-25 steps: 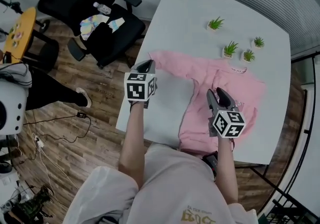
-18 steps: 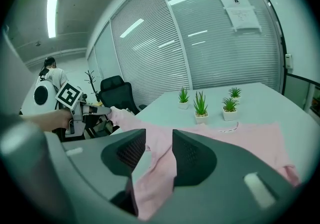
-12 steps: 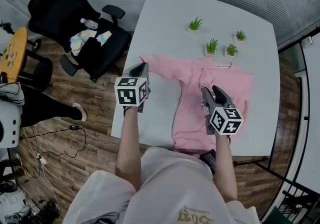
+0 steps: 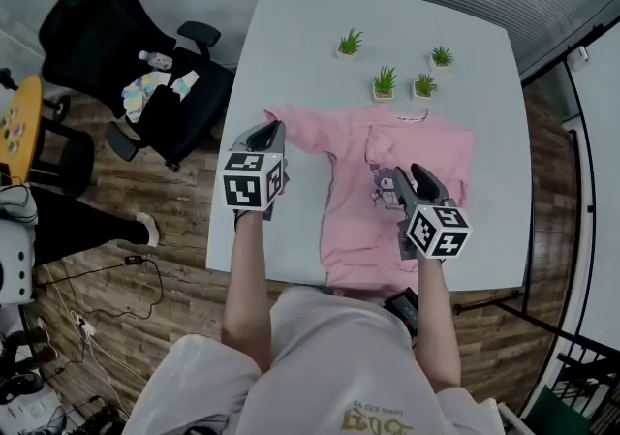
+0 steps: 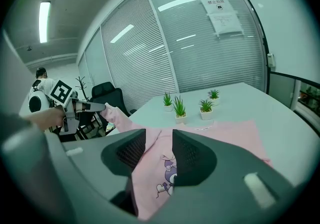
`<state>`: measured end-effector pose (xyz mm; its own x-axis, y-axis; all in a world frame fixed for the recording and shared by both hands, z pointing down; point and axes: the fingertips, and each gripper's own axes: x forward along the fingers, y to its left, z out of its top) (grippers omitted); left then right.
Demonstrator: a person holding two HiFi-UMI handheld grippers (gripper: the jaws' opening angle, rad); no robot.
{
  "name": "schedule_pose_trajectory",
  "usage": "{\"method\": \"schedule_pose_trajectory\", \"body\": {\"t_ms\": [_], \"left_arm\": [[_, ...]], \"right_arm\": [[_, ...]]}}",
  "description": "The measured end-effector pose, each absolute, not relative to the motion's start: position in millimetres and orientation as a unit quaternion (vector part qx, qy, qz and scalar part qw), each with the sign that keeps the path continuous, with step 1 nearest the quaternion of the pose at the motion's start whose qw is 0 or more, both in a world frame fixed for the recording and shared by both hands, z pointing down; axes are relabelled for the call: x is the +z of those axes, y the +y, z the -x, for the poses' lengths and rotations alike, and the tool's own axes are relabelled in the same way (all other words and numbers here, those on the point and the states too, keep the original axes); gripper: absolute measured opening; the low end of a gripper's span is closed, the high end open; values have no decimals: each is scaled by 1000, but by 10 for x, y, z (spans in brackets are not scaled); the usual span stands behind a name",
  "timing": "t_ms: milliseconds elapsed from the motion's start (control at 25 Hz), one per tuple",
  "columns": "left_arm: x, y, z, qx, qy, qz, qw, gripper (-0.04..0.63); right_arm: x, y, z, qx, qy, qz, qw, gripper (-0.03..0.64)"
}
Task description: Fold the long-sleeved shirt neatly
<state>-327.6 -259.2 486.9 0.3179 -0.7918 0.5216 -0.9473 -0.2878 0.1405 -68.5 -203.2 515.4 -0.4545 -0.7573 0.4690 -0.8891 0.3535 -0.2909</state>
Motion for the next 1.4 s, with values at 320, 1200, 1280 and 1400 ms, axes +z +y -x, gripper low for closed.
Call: {"method": "schedule_pose_trajectory", "body": {"t_ms": [320,1200,1280,1400], "left_arm": [[4667,-2571,2858,182,-535,-800,199,12],[4134,-2537,1244,200,-475,-847,130,12],[4153,-2504,1031,211,-464,-852,120,12],[4227,-2481,742,215,-450,-858,123,12]], "right_arm": [[5071,-1956,424,259,-810,-512,119,181],[4937,-1962,-448,263,-816,-508,85,181],[4957,-1937,-518,267,-816,-505,84,181],[4972,-1897,-600,272,-820,-497,78,175]]}}
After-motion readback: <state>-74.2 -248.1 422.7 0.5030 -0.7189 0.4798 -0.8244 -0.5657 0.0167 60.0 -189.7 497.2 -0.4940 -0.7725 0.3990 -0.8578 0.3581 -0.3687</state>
